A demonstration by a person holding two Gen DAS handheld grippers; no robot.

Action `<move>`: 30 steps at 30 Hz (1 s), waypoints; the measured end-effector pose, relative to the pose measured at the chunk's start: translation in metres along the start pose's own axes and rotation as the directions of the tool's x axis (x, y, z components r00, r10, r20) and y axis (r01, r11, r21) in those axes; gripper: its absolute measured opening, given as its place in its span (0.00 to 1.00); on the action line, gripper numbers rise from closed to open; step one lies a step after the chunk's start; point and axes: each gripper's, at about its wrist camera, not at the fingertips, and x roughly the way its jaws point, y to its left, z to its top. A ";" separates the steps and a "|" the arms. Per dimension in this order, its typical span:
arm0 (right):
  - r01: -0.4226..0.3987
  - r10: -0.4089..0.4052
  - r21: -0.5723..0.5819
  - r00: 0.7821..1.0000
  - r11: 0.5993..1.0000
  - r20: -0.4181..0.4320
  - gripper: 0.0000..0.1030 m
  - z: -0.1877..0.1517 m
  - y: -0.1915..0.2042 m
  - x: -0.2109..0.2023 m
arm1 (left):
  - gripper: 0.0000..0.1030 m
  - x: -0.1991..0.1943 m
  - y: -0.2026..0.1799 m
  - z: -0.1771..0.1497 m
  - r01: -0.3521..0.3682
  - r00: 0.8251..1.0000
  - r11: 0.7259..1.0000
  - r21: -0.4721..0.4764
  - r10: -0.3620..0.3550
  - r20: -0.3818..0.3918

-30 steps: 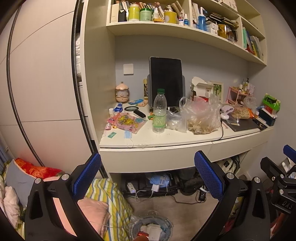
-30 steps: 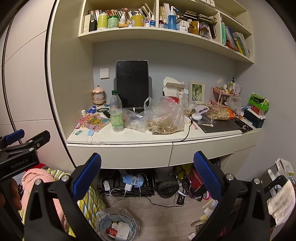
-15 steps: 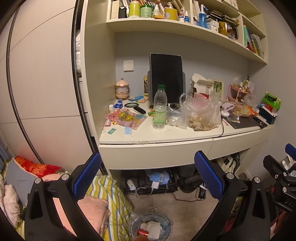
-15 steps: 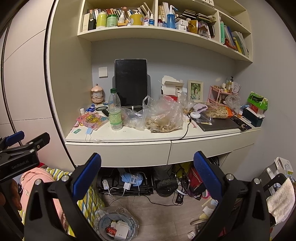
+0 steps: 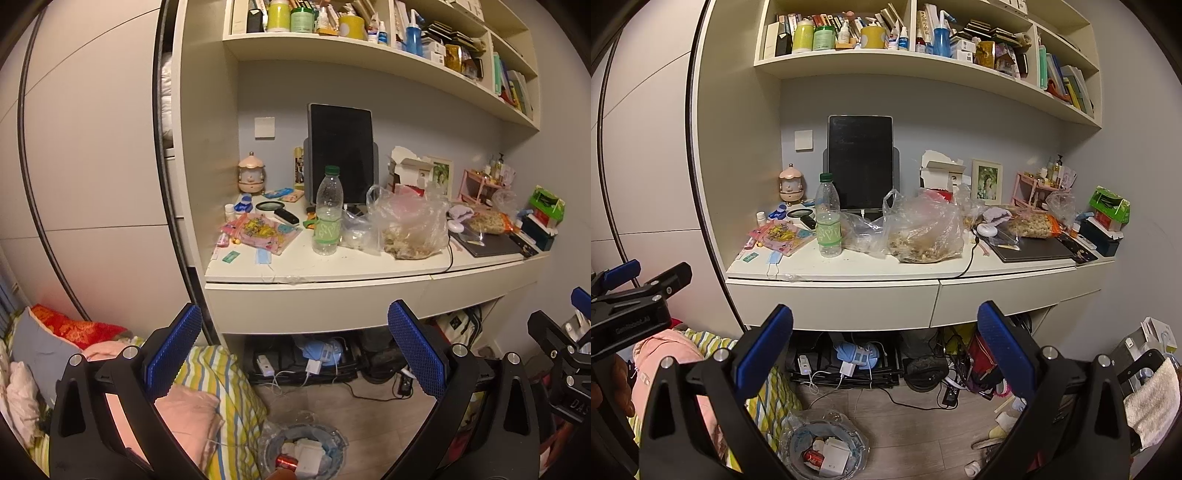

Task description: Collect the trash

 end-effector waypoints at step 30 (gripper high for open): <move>-0.017 0.017 -0.052 1.000 0.998 -0.003 0.94 -0.002 0.019 0.009 | 0.96 0.021 0.018 -0.005 -0.005 0.999 1.000 -0.026 0.004 -0.040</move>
